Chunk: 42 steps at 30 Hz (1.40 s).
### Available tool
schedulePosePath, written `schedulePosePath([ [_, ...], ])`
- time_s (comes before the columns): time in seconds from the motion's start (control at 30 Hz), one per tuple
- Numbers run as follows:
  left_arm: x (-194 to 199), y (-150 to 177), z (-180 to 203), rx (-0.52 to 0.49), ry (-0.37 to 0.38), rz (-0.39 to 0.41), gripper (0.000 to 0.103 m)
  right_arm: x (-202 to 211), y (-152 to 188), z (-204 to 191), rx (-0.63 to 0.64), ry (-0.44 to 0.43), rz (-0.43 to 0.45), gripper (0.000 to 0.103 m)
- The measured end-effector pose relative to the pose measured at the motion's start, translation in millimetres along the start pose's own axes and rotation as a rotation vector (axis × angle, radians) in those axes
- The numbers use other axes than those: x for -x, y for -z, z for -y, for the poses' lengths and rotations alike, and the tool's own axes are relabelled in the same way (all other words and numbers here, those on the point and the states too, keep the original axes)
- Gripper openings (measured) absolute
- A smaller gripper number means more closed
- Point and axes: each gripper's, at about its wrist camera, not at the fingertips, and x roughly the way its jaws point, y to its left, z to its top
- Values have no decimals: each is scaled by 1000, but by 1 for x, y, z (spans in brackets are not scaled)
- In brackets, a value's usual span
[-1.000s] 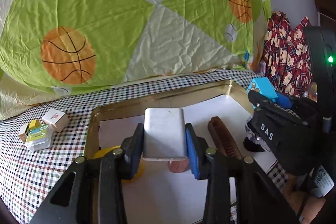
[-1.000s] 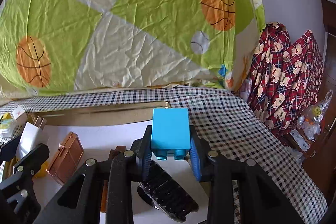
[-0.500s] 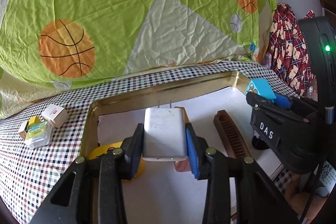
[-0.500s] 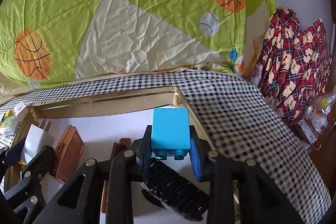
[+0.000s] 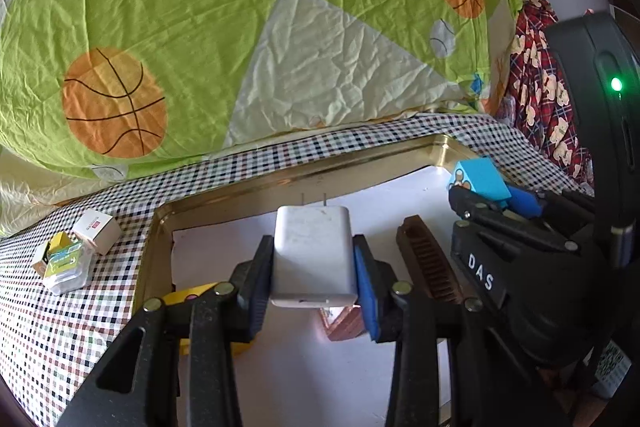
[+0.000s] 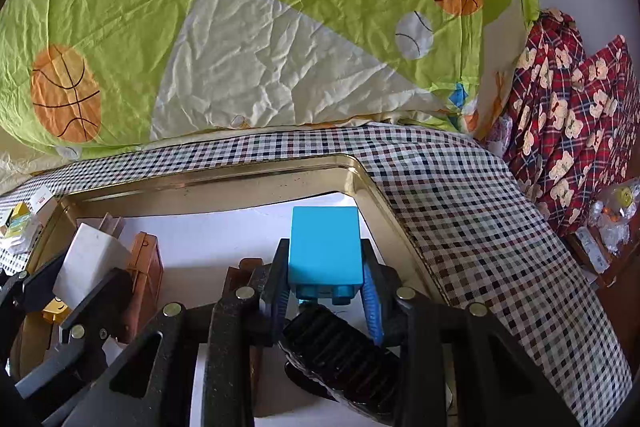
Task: Organize rigid objects
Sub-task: 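Lower the blue block and white charger into the tray and open both tools, then withdraw both tools from the tray toward the remaining objects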
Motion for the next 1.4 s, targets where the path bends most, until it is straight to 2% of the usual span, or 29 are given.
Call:
schedulePosePath([
  [0.3,0,0,-1,-4,17,-3,37,-1,0,0,-14,-17,-5,34],
  [0.4,2,0,0,-13,-12,1,43,-1,1,2,-38,-43,-9,37],
  [0.43,2,0,2,-23,-17,-1,54,-1,1,3,-50,-50,-6,46],
  [0.47,2,1,4,-37,-17,-1,73,1,1,4,-58,-48,2,53],
  [0.5,4,2,6,-53,-23,5,82,3,2,4,-61,-44,12,67],
  [0.53,7,3,8,-65,-28,22,93,7,2,5,-68,-42,36,74],
  [0.57,10,3,8,-68,-27,40,101,11,2,6,-73,-42,55,75],
  [0.6,13,4,6,-63,-21,54,103,14,2,6,-78,-39,73,76],
  [0.7,13,3,-4,-19,-9,55,102,18,2,8,-95,-34,104,81],
  [0.83,14,4,-16,45,2,56,102,25,2,15,-138,-54,156,81],
  [1.0,18,6,-22,63,-20,78,102,45,5,24,-197,-67,289,81],
  [1.17,28,8,-30,64,-91,138,102,67,10,26,-212,7,435,81],
  [1.23,33,9,-36,80,-111,163,102,71,11,24,-199,31,457,84],
  [1.4,45,16,-56,129,-142,207,102,79,14,13,-156,60,485,84],
])
